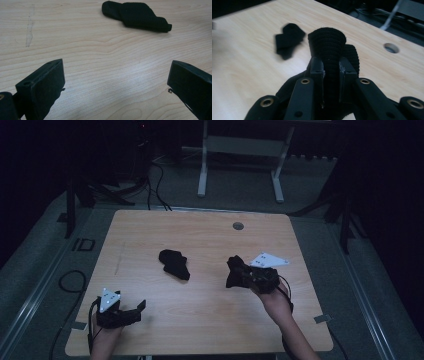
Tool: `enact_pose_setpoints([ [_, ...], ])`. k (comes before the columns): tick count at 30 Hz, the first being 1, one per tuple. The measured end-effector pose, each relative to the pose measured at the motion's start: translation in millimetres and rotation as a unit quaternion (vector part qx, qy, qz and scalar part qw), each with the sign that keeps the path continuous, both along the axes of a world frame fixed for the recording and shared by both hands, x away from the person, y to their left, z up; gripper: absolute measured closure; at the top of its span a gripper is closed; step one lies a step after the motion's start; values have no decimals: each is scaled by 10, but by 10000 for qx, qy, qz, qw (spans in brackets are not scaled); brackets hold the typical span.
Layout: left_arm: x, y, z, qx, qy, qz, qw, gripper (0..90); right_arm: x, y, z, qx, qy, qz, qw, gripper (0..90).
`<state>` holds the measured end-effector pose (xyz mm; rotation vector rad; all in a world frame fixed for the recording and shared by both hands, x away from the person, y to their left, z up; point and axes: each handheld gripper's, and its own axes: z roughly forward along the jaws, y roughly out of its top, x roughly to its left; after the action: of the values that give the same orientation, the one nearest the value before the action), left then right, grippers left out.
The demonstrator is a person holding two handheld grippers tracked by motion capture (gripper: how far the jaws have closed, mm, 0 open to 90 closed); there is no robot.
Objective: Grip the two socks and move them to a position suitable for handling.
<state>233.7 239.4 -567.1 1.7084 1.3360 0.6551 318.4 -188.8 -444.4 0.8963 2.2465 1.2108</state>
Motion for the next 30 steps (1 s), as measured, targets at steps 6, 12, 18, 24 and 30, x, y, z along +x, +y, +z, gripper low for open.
enact_pose_setpoints([
  [6,-2,-5,3,-7,-12,-2,10000,15,-262,48,-47,64,13,135,9999,774],
  [12,4,-55,2,-3,-26,-52,10000,15,-482,173,-459,-199,151,376,9990,774],
  [18,8,-97,5,31,-19,-130,9999,15,-523,205,-762,-283,403,261,9984,772],
  [24,25,-158,-1,-98,37,-216,9997,15,-495,220,-975,-431,599,166,9971,771],
  [30,10,-233,15,44,-3,-320,9995,15,-438,231,-1108,-509,790,71,9955,763],
])
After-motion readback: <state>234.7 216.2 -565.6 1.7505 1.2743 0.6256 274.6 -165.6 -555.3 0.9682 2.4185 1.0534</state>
